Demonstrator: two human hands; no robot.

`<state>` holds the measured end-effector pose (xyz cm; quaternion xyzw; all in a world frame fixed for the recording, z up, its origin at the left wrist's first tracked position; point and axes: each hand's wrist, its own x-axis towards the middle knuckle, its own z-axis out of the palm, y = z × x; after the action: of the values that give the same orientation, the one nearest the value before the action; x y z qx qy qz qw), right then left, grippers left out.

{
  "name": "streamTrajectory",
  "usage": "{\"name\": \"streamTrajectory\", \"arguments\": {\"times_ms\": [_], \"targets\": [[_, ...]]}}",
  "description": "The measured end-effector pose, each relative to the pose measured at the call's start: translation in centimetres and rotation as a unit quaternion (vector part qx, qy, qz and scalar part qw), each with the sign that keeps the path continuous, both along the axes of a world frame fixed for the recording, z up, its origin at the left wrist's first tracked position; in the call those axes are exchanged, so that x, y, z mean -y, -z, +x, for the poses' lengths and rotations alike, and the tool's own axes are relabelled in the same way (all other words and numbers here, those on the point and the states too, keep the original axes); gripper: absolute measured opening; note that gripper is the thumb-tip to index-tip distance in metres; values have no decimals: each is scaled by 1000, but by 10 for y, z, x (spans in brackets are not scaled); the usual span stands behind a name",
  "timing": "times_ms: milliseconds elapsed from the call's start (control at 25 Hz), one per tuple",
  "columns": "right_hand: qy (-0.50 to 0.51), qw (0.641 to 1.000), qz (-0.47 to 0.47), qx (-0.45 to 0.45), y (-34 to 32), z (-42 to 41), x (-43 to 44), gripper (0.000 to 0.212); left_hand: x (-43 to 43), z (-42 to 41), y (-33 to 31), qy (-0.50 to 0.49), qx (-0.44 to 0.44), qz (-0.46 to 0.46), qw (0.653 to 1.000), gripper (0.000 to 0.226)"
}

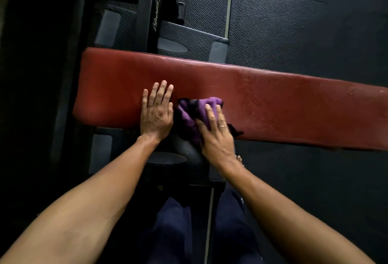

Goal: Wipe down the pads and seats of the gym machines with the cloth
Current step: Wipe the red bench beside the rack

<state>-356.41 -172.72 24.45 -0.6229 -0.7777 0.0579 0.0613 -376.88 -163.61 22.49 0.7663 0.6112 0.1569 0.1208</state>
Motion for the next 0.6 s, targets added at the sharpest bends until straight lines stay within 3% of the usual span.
{"name": "streamTrajectory", "arguments": {"times_ms": [120, 240, 360, 440, 600], "targets": [[86, 996, -19, 13, -3, 56, 25, 93, 1, 2, -1, -4, -12, -7, 1000, 55], [191, 979, -56, -34, -6, 39, 22, 107, 1, 3, 0, -6, -26, -5, 1000, 56], [159, 981, -81, -82, -7, -12, 0, 94, 2, 3, 1, -7, -29, -1, 1000, 56], [138, 984, -97, -60, -11, -28, -6, 90, 2, 3, 1, -6, -26, -2, 1000, 56], [77, 995, -64, 1, -17, 24, -4, 75, 1, 4, -3, -8, -23, -11, 1000, 56]]}}
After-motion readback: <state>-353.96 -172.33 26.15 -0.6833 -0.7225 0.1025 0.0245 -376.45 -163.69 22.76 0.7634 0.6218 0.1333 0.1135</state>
